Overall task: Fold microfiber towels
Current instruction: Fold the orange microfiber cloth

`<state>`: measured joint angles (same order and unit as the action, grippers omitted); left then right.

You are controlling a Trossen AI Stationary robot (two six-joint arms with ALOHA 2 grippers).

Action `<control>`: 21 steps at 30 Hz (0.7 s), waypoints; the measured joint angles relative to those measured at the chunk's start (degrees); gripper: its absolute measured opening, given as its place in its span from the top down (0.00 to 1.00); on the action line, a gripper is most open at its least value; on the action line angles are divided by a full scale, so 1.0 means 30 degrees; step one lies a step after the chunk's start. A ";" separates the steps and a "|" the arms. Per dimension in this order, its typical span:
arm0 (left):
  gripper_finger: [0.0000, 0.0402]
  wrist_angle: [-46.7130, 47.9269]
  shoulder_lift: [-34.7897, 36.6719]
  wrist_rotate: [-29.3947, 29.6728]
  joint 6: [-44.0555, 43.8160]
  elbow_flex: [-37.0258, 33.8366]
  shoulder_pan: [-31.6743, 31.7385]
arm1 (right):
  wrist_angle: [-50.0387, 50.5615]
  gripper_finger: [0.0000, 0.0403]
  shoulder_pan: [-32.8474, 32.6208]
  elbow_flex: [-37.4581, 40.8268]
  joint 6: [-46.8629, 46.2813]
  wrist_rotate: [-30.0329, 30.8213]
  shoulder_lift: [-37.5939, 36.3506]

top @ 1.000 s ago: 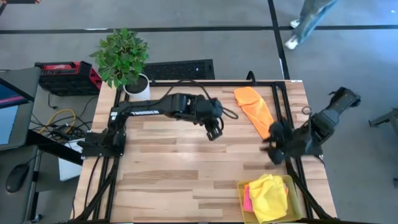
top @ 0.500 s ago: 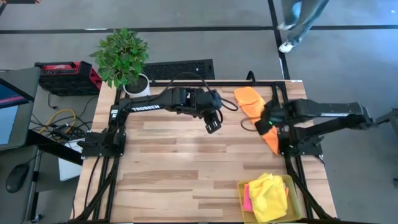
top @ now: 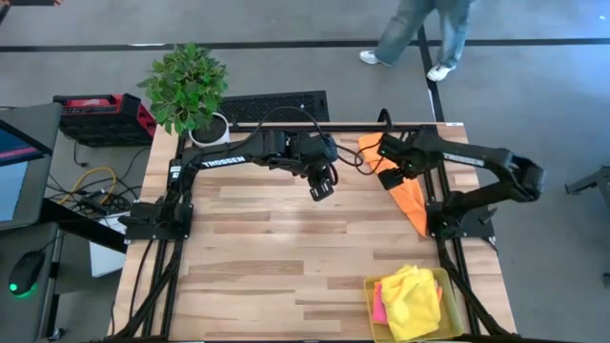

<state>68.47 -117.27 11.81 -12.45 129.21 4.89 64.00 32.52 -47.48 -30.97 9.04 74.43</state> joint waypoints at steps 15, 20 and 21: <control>0.71 0.0075 0.0015 -0.0022 -0.0023 0.0007 0.0000 | -0.2753 0.43 0.0417 -0.0019 0.2019 0.0432 0.5841; 0.71 0.0659 0.0015 -0.0029 -0.0239 0.0007 0.0000 | -0.3590 0.43 -0.0793 -0.0022 0.2040 -0.0060 0.6215; 0.71 0.0808 0.0015 -0.0029 -0.0266 0.0007 0.0000 | -0.3952 0.43 -0.1140 -0.0022 0.2036 -0.0227 0.6215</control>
<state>70.89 -117.23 11.73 -13.25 129.23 4.89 52.14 29.10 -47.55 -24.86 8.36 93.08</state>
